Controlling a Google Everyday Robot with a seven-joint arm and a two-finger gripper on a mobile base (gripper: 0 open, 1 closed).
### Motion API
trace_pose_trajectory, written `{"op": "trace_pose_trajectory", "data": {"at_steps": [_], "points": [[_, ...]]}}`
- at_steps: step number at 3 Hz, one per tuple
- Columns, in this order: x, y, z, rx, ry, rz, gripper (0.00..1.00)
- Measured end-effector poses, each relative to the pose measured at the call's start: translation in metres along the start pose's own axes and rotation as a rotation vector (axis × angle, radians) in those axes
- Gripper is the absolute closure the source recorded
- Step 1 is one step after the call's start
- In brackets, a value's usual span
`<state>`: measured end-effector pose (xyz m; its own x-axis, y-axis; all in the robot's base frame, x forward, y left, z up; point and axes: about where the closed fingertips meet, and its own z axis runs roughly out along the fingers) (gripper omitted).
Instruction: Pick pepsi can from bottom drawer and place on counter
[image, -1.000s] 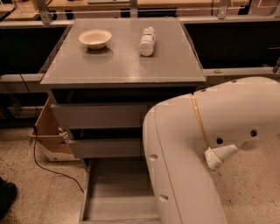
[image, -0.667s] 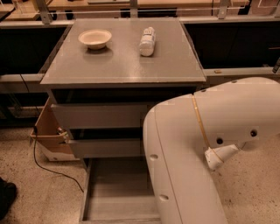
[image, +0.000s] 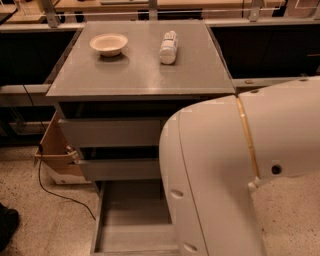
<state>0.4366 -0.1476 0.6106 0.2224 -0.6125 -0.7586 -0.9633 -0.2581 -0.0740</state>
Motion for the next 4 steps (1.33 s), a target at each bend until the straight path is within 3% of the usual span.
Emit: {"op": "trace_pose_trajectory", "data": {"at_steps": [1, 2, 3, 4], "points": [[-0.033, 0.003, -0.006, 0.022, -0.06, -0.007, 1.0], [-0.063, -0.004, -0.033, 0.122, -0.166, -0.093, 1.0], [-0.063, -0.005, -0.062, 0.207, -0.235, -0.133, 1.0], [-0.066, -0.025, -0.108, 0.358, -0.201, -0.2, 1.0]]}}
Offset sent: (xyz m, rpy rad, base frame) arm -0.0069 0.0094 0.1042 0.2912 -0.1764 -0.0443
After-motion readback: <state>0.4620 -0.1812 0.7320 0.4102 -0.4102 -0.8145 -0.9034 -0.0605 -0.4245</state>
